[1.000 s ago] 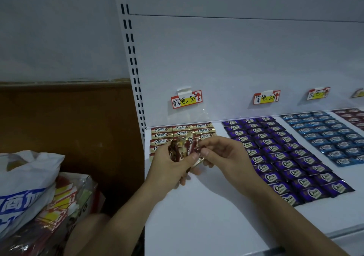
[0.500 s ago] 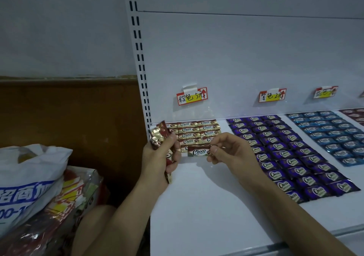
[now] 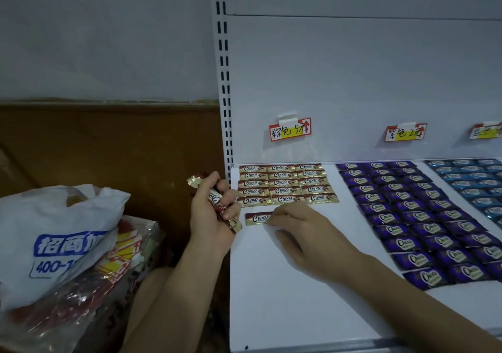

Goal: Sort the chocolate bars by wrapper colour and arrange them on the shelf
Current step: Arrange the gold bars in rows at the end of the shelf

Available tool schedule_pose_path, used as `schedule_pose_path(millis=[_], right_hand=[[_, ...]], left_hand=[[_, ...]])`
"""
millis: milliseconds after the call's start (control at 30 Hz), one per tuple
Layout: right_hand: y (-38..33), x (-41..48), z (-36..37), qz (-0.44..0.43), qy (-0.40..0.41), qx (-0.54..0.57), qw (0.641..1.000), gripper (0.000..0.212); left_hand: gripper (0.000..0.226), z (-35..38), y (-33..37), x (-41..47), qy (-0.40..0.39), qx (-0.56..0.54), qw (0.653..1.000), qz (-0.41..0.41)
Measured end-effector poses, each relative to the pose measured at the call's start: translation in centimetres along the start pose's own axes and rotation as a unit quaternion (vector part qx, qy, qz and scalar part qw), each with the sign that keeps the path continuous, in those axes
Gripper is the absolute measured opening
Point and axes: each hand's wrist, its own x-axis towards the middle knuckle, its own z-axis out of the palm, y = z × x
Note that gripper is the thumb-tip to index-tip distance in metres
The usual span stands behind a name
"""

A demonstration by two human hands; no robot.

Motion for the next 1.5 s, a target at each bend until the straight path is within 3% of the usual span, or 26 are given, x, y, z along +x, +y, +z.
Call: schedule_pose_path(millis=[200, 667, 967, 1100, 1167, 1233, 1400, 1500], right_hand=[[0.2, 0.8, 0.2, -0.026, -0.043, -0.036, 0.998, 0.034], [0.4, 0.9, 0.4, -0.015, -0.057, -0.041, 0.997, 0.041], [0.2, 0.9, 0.2, -0.013, -0.061, -0.033, 0.998, 0.045], [-0.5, 1.5, -1.2, 0.034, 0.035, 0.103, 0.993, 0.028], [-1.6, 2.9, -2.0, 0.117, 0.062, 0.245, 0.960, 0.014], [-2.2, 4.4, -1.9, 0.195, 0.059, 0.355, 0.912, 0.014], [-2.0, 5.2, -1.5, 0.247, 0.043, 0.457, 0.853, 0.028], [-0.3, 4.1, -2.3, 0.234, 0.045, 0.422, 0.874, 0.022]], left_hand=[[0.032, 0.7, 1.2, -0.2, -0.002, -0.032, 0.999, 0.000], [0.015, 0.3, 1.1, 0.5, 0.018, -0.032, 0.999, 0.001], [0.018, 0.7, 0.5, 0.9, 0.013, -0.043, 0.999, -0.027], [0.026, 1.1, 0.2, 0.8, 0.011, -0.057, 0.998, -0.027], [0.028, 1.6, -0.1, 0.7, 0.011, -0.049, 0.999, -0.018], [0.029, 2.2, -0.6, 0.4, 0.005, -0.023, 0.999, -0.023], [0.033, 3.1, -1.2, -0.1, 0.003, -0.009, 1.000, -0.016], [0.020, 2.4, -0.3, 0.5, 0.018, 0.017, 0.999, 0.044]])
